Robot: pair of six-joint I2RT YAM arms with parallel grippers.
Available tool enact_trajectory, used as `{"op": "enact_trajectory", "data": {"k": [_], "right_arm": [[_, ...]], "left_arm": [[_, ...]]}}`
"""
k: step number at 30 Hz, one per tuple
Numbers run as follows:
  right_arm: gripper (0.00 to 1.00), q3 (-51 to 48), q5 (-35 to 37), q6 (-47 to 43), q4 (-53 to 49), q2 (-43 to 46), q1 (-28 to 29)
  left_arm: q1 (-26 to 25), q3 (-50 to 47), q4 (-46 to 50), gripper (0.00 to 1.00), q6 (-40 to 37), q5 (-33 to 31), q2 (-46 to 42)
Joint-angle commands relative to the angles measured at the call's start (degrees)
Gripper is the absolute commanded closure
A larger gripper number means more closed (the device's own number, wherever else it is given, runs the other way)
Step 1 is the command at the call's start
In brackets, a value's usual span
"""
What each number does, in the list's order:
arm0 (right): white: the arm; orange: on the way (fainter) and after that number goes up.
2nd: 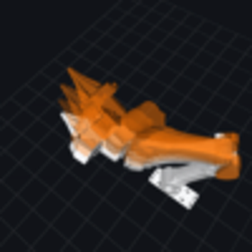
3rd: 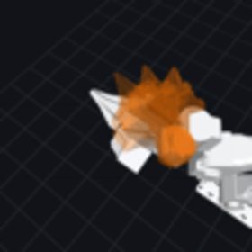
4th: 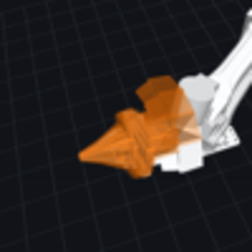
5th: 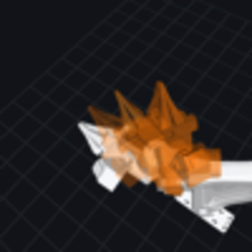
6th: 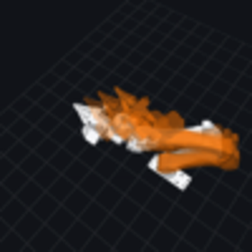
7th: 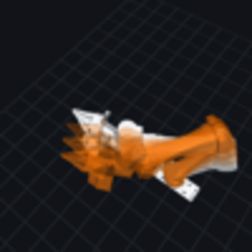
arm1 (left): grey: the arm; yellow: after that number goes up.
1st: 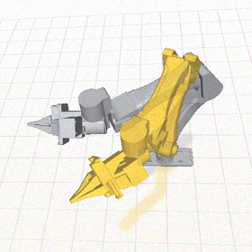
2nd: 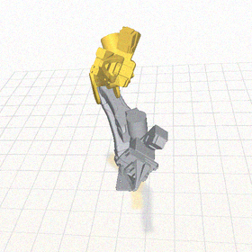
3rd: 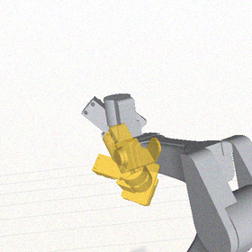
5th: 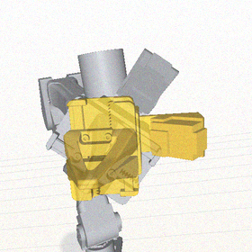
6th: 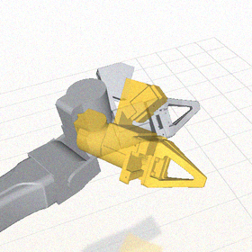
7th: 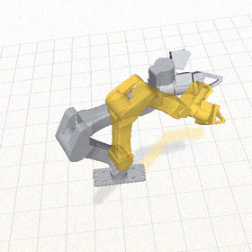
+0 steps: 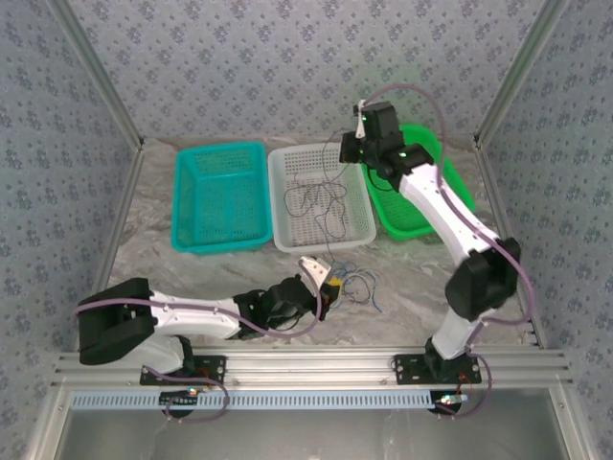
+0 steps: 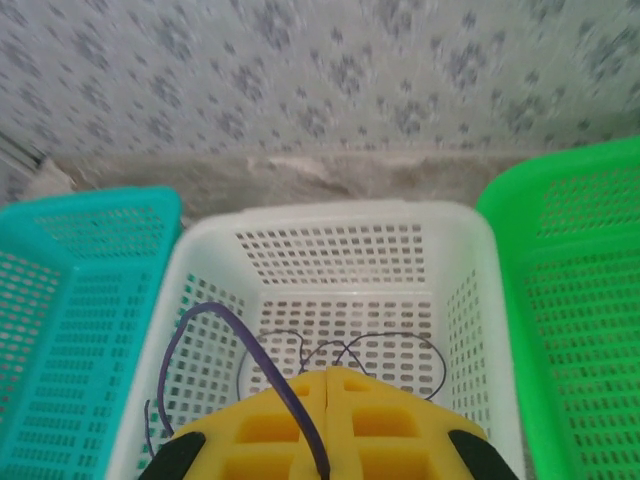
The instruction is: Untangle the cables
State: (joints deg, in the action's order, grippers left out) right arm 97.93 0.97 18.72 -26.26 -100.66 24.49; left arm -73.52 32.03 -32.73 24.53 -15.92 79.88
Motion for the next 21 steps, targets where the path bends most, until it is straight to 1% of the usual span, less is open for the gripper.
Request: {"op": "enact_trajectory", "data": {"k": [1, 5, 10, 11, 13, 14, 15, 17, 19, 21], "right_arm": [[1.0, 3.7, -3.2, 1.1, -2.8, -4.7, -0.8], [1.0, 3.5, -3.9, 1.1, -4.0, -8.4, -1.1], [0.99, 2.4, -4.8, 2.9, -4.9, -10.1, -3.3], [0.94, 2.5, -5.3, 2.9, -5.5, -10.5, -3.8], [0.64, 2.9, -6.7, 2.6, -6.4, -10.8, -4.2], [0.45, 2.9, -7.1, 2.1, -6.8, -10.4, -4.3], [0.35, 2.9, -7.9, 1.6, -6.9, -9.9, -4.3], [0.29, 2.6, -9.4, 1.2, -6.9, -8.4, -4.1], [0.21, 3.0, -10.8, 0.6, -7.9, -7.1, -4.0], [0.18, 3.8, -11.9, -0.3, -10.7, -5.9, -4.0]], "left_arm": [[-0.3, 0.2, 0.8, 1.0, -1.0, -1.4, -1.9], [-0.3, -0.5, 1.9, 1.0, -0.3, -4.8, -3.2], [-0.1, 0.7, 6.6, 1.0, -0.2, -7.7, -4.1], [0.0, 0.9, 7.2, 1.0, -0.1, -8.0, -4.2], [0.2, 1.0, 7.9, 0.99, 0.1, -8.3, -4.3], [0.4, 0.9, 8.2, 0.99, 0.3, -8.4, -4.4], [0.7, 0.8, 8.4, 0.98, 0.7, -8.4, -4.6], [1.3, 0.5, 8.6, 0.97, 1.2, -8.2, -5.1], [2.2, 0.1, 8.7, 0.97, 1.6, -7.5, -6.2], [3.3, -0.4, 8.5, 0.96, 2.0, -6.4, -7.8]]}}
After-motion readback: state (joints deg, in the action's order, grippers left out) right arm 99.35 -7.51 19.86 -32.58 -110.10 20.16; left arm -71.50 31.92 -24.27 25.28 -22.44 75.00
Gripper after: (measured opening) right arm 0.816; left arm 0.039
